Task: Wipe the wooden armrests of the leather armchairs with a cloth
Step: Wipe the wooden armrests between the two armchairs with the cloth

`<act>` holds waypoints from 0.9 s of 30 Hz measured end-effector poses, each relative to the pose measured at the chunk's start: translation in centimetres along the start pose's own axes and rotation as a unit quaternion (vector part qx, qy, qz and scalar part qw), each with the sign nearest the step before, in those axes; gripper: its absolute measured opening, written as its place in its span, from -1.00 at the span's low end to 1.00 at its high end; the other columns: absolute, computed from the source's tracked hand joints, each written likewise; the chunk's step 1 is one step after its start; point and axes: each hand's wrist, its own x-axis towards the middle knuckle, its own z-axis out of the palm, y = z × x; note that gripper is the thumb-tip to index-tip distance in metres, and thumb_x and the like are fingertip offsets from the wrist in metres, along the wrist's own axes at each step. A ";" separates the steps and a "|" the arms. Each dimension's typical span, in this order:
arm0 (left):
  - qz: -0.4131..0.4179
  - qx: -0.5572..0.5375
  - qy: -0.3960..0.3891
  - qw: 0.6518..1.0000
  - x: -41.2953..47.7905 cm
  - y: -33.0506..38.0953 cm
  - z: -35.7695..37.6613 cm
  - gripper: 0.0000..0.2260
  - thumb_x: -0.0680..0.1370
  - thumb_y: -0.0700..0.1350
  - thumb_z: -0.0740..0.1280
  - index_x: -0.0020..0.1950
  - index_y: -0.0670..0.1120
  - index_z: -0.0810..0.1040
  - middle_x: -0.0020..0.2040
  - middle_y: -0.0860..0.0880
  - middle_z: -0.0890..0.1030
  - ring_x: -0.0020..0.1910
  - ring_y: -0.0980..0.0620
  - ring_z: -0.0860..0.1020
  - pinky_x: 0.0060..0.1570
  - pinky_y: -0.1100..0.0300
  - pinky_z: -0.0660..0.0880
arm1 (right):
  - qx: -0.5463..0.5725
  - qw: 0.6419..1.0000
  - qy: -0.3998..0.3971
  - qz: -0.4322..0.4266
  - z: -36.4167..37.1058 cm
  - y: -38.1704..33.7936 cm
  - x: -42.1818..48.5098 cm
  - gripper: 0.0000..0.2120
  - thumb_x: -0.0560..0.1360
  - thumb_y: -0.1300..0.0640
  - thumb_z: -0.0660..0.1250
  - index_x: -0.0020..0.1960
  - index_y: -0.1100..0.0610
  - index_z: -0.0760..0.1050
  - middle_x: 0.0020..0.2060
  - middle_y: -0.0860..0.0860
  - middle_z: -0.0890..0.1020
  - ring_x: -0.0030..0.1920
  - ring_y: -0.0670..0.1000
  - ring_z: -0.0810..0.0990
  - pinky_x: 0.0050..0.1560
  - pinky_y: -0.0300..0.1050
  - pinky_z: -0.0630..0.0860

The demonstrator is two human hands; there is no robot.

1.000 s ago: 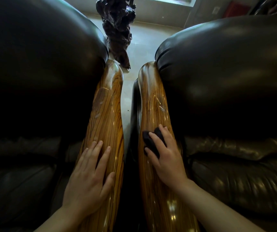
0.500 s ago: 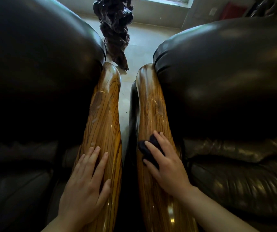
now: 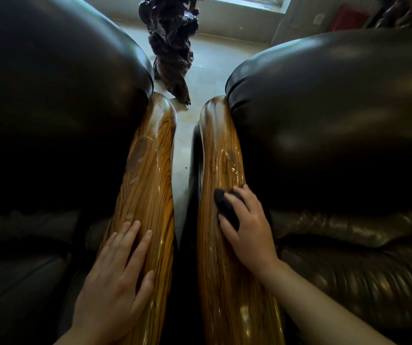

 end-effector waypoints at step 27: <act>0.014 0.000 0.007 1.000 0.0 -0.1 0.1 -0.39 0.61 0.22 -0.05 0.56 -0.09 0.21 0.59 -0.13 0.18 0.59 -0.07 0.10 0.55 0.02 -0.01 | -0.087 0.995 0.010 0.042 1.1 -0.5 7.2 -0.45 0.66 -0.11 0.15 0.58 0.08 0.21 0.58 0.02 0.25 0.61 0.04 0.07 0.59 0.08 0.04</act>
